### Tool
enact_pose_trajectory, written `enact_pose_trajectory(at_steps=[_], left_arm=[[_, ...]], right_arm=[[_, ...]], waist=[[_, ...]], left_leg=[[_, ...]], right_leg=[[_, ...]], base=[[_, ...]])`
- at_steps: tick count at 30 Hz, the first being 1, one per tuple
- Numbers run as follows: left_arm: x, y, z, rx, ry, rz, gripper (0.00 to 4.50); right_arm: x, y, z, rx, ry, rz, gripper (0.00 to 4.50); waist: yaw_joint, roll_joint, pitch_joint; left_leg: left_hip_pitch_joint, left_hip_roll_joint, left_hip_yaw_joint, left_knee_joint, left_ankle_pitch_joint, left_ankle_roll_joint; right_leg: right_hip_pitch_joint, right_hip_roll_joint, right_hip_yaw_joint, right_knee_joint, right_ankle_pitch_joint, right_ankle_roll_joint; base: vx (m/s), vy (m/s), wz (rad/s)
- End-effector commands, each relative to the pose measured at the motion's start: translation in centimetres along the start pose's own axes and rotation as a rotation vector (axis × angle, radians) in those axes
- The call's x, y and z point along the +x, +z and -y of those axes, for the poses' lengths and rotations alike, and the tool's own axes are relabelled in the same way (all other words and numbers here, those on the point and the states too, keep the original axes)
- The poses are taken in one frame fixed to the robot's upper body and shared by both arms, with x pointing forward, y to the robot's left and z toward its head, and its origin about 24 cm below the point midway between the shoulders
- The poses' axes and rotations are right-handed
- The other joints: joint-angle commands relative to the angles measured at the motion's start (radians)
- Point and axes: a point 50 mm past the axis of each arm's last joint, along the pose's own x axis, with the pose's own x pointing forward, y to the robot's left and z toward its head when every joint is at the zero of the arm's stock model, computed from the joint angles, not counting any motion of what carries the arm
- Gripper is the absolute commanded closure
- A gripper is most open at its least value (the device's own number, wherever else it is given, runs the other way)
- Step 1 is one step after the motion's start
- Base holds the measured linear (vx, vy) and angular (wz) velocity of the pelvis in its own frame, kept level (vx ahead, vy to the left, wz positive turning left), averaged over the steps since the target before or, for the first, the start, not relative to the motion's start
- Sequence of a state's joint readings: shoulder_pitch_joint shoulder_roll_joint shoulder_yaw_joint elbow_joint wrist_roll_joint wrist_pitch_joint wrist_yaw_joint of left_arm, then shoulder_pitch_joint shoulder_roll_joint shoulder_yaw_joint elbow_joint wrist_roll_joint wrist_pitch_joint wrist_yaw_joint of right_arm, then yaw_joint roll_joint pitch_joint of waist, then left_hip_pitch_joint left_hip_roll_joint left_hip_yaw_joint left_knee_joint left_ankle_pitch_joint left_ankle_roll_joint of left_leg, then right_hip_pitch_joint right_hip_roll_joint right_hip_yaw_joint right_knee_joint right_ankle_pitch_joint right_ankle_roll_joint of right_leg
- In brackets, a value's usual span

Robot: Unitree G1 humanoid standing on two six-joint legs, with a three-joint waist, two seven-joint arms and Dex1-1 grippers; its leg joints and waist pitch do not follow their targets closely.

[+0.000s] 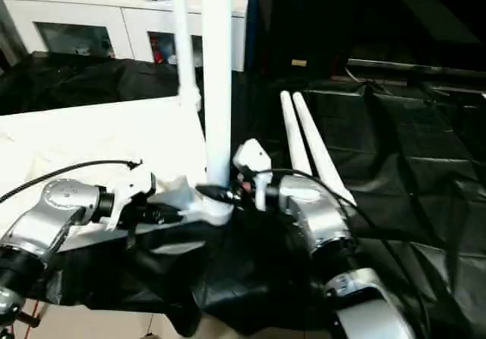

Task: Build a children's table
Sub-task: Insert table leg to table base, then rotate leg to tighten

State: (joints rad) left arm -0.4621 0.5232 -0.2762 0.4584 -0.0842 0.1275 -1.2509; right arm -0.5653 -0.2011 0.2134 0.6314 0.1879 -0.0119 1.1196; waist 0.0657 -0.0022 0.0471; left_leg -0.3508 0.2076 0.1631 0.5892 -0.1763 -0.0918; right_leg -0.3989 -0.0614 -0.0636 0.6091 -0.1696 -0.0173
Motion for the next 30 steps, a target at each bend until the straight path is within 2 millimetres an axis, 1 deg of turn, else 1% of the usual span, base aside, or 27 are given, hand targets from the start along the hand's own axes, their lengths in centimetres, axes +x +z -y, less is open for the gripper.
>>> enact_pose_trajectory(at_steps=[1, 2, 3, 5, 6, 7, 8, 10, 11, 12, 13, 14, 17, 18, 19, 20, 21, 22, 23, 24, 25, 26, 27, 28, 29, 30], left_arm=[[0.5, 1.7, 0.9, 0.083, -0.128, 0.044, 4.50], [0.5, 1.8, 0.9, 0.089, -0.131, 0.042, 4.50], [0.4, 1.9, 0.9, 0.092, -0.132, 0.042, 4.50], [0.3, 2.0, 0.8, 0.095, -0.130, 0.046, 4.50], [0.2, 2.4, 0.6, 0.096, -0.118, 0.060, 4.50], [0.2, 2.5, 0.6, 0.097, -0.109, 0.069, 4.50], [0.0, 2.7, 0.3, 0.097, -0.082, 0.079, 4.50], [0.0, 2.8, 0.2, 0.097, -0.072, 0.080, 4.50], [0.0, 2.9, 0.0, 0.095, -0.045, 0.085, 4.50], [-0.1, 3.0, -0.2, 0.090, -0.014, 0.083, 4.50], [-0.1, 3.0, -0.3, 0.090, -0.011, 0.083, 4.50], [-0.2, 3.2, -0.7, 0.085, 0.038, 0.079, 4.50], [-0.4, 3.8, -1.7, 0.058, 0.127, 0.080, 4.50], [-0.4, 4.1, -1.9, 0.049, 0.150, 0.083, 4.50], [-0.4, 4.1, -1.9, 0.048, 0.153, 0.084, 4.50], [-0.4, 4.7, -2.4, 0.031, 0.211, 0.087, 4.50], [-0.4, 4.9, -2.5, 0.025, 0.234, 0.087, 4.50], [-0.4, 5.0, -2.6, 0.021, 0.248, 0.087, 4.50], [-0.2, 5.5, -3.0, -0.002, 0.314, 0.085, 4.50], [0.0, 5.8, -3.2, -0.028, 0.370, 0.077, 4.50], [0.0, 5.8, -3.2, -0.028, 0.370, 0.077, 4.50], [0.5, 6.3, -3.5, -0.085, 0.468, 0.064, 4.50], [0.9, 6.5, -3.5, -0.108, 0.488, 0.071, 4.50], [1.4, 6.8, -3.3, -0.126, 0.501, 0.084, 4.50], [1.5, 6.8, -3.3, -0.128, 0.503, 0.084, 4.50], [2.4, 7.1, -3.0, -0.143, 0.517, 0.084, 4.50]], right_arm=[[-0.8, -3.9, -1.1, 0.092, 0.069, -0.170, 2.60], [-1.0, -3.9, -1.1, 0.086, 0.080, -0.174, 2.60], [-1.1, -3.9, -1.1, 0.082, 0.087, -0.178, 2.60], [-1.2, -4.0, -1.1, 0.078, 0.091, -0.181, 2.60], [-1.2, -4.0, -1.0, 0.077, 0.090, -0.182, 2.60], [-1.2, -4.1, -1.0, 0.076, 0.088, -0.181, 2.60], [-1.1, -4.1, -0.8, 0.076, 0.077, -0.176, 2.60], [-1.1, -4.1, -0.7, 0.077, 0.071, -0.174, 2.60], [-0.9, -4.1, -0.5, 0.079, 0.041, -0.167, 2.60], [-0.7, -4.0, -0.2, 0.077, 0.001, -0.160, 2.60], [-0.7, -4.0, -0.2, 0.078, -0.002, -0.159, 2.60], [-0.4, -3.9, 0.3, 0.083, -0.062, -0.153, 2.61], [0.2, -3.6, 1.4, 0.103, -0.223, -0.131, 2.61], [0.5, -3.5, 1.8, 0.103, -0.275, -0.129, 2.61], [0.5, -3.5, 1.8, 0.103, -0.281, -0.128, 2.61], [1.1, -3.3, 2.2, 0.113, -0.356, -0.126, 2.61], [1.3, -3.3, 2.3, 0.121, -0.377, -0.128, 2.61], [1.4, -3.3, 2.3, 0.123, -0.390, -0.133, 2.61], [2.3, -3.2, 2.4, 0.138, -0.443, -0.155, 2.61], [3.0, -3.2, 2.4, 0.149, -0.481, -0.174, 2.61], [3.0, -3.2, 2.4, 0.149, -0.481, -0.174, 2.61], [4.1, -3.2, 2.4, 0.182, -0.548, -0.193, 2.61], [4.6, -3.1, 2.3, 0.215, -0.572, -0.190, 2.61], [5.2, -3.0, 2.2, 0.247, -0.590, -0.184, 2.61], [5.3, -3.0, 2.1, 0.251, -0.592, -0.183, 2.61], [6.2, -2.8, 1.9, 0.287, -0.610, -0.176, 2.61]], waist=[[0.000, 0.019, -0.056], [0.000, 0.019, -0.056], [0.000, 0.016, -0.055], [0.001, 0.017, -0.055], [0.002, 0.012, -0.054], [0.002, 0.009, -0.053], [0.003, 0.011, -0.053], [0.003, 0.012, -0.051], [0.003, 0.008, -0.051], [0.002, 0.009, -0.050], [0.002, 0.009, -0.050], [0.000, 0.006, -0.048], [-0.008, 0.007, -0.044], [-0.011, 0.005, -0.045], [-0.011, 0.005, -0.045], [-0.017, 0.007, -0.043], [-0.019, 0.007, -0.044], [-0.020, 0.007, -0.044], [-0.021, 0.008, -0.043], [-0.026, 0.015, -0.042], [-0.026, 0.015, -0.042], [-0.029, 0.013, -0.045], [-0.031, 0.014, -0.043], [-0.029, 0.009, -0.044], [-0.027, 0.012, -0.045], [-0.027, 0.009, -0.048]], left_leg=[[0.006, 0.022, -0.003, -0.080, -0.349, 0.004], [0.007, 0.022, -0.002, -0.079, -0.348, 0.006], [0.006, 0.022, -0.001, -0.080, -0.345, 0.009], [0.007, 0.023, -0.001, -0.080, -0.347, 0.008], [0.008, 0.023, -0.001, -0.080, -0.346, 0.008], [0.007, 0.022, -0.001, -0.080, -0.346, 0.009], [0.008, 0.023, -0.002, -0.081, -0.351, 0.007], [0.009, 0.023, -0.002, -0.082, -0.357, 0.006], [0.008, 0.022, -0.003, -0.082, -0.360, 0.006], [0.009, 0.023, -0.004, -0.082, -0.365, 0.005], [0.009, 0.023, -0.004, -0.082, -0.365, 0.005], [0.011, 0.022, -0.005, -0.082, -0.383, 0.000], [0.015, 0.017, -0.009, -0.081, -0.408, -0.015], [0.011, 0.016, -0.013, -0.082, -0.406, -0.018], [0.011, 0.016, -0.013, -0.082, -0.406, -0.018], [0.008, 0.016, -0.014, -0.083, -0.413, -0.024], [0.013, 0.014, -0.016, -0.081, -0.426, -0.024], [0.014, 0.014, -0.015, -0.080, -0.429, -0.023], [0.014, 0.014, -0.016, -0.080, -0.431, -0.023], [0.014, 0.017, -0.017, -0.082, -0.440, -0.034], [0.014, 0.017, -0.017, -0.082, -0.440, -0.034], [0.015, 0.016, -0.015, -0.079, -0.436, -0.036], [0.013, 0.014, -0.015, -0.079, -0.429, -0.032], [0.015, 0.013, -0.015, -0.076, -0.425, -0.030], [0.011, 0.013, -0.014, -0.078, -0.408, -0.025], [0.005, 0.014, -0.012, -0.078, -0.389, -0.021]], right_leg=[[0.039, -0.067, 0.045, -0.080, -0.325, -0.205], [0.038, -0.067, 0.045, -0.079, -0.319, -0.209], [0.040, -0.066, 0.045, -0.079, -0.320, -0.211], [0.039, -0.068, 0.045, -0.079, -0.327, -0.211], [0.039, -0.069, 0.045, -0.079, -0.346, -0.208], [0.039, -0.069, 0.045, -0.081, -0.356, -0.206], [0.037, -0.071, 0.045, -0.083, -0.374, -0.202], [0.036, -0.070, 0.045, -0.085, -0.390, -0.196], [0.036, -0.071, 0.045, -0.084, -0.399, -0.194], [0.034, -0.071, 0.045, -0.085, -0.410, -0.192], [0.034, -0.071, 0.045, -0.085, -0.410, -0.192], [0.031, -0.073, 0.044, -0.089, -0.454, -0.184], [0.025, -0.075, 0.039, -0.100, -0.554, -0.147], [0.030, -0.077, 0.036, -0.102, -0.571, -0.134], [0.030, -0.077, 0.036, -0.102, -0.571, -0.134], [0.027, -0.076, 0.035, -0.104, -0.584, -0.123], [0.024, -0.075, 0.031, -0.109, -0.600, -0.116], [0.022, -0.076, 0.032, -0.109, -0.601, -0.116], [0.020, -0.074, 0.033, -0.109, -0.590, -0.121], [0.019, -0.073, 0.033, -0.103, -0.562, -0.136], [0.019, -0.073, 0.033, -0.103, -0.562, -0.136], [0.019, -0.073, 0.035, -0.099, -0.542, -0.145], [0.019, -0.073, 0.035, -0.102, -0.538, -0.148], [0.019, -0.073, 0.033, -0.104, -0.540, -0.146], [0.022, -0.072, 0.035, -0.100, -0.516, -0.148], [0.025, -0.071, 0.038, -0.095, -0.475, -0.153]], base=[[0.000, 0.000, 0.00], [0.000, 0.000, 0.00], [0.000, 0.000, 0.00], [0.000, 0.000, 0.00], [0.000, 0.000, 0.00], [0.000, 0.000, 0.00], [0.000, 0.000, 0.00], [0.000, 0.000, 0.00], [0.000, 0.000, 0.00], [0.000, 0.000, 0.00], [0.000, 0.000, 0.00], [0.000, 0.000, 0.00], [-0.019, -0.003, -0.02], [0.000, 0.000, 0.00], [0.000, 0.000, 0.00], [0.000, 0.000, 0.00], [0.000, 0.000, 0.00], [0.000, 0.000, 0.00], [0.000, 0.000, 0.00], [0.000, 0.000, 0.00], [0.000, 0.000, 0.00], [0.000, 0.000, 0.00], [0.000, 0.000, 0.00], [0.000, 0.000, 0.00], [0.000, 0.000, 0.00], [0.000, 0.000, 0.00]])
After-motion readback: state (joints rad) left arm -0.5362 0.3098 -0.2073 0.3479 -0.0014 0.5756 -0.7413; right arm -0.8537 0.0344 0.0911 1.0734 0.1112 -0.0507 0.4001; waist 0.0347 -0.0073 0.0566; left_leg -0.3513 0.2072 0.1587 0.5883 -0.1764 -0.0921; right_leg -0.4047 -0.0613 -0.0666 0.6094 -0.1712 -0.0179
